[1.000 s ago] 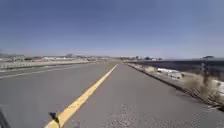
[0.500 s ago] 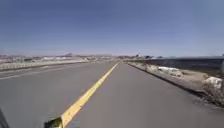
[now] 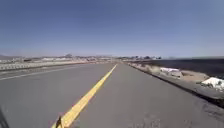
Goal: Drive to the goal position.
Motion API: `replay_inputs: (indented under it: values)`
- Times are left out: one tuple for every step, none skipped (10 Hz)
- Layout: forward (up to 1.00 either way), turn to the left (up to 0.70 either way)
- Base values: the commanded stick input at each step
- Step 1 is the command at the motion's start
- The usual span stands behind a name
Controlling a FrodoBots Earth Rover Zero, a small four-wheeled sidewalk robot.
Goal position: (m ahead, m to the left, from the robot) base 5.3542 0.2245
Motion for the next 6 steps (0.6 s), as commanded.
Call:
replay_inputs:
  values:
    - [0.85,0.00]
    - [0.85,0.00]
    - [0.85,0.00]
    - [0.85,0.00]
    - [0.85,0.00]
    - [0.85,0.00]
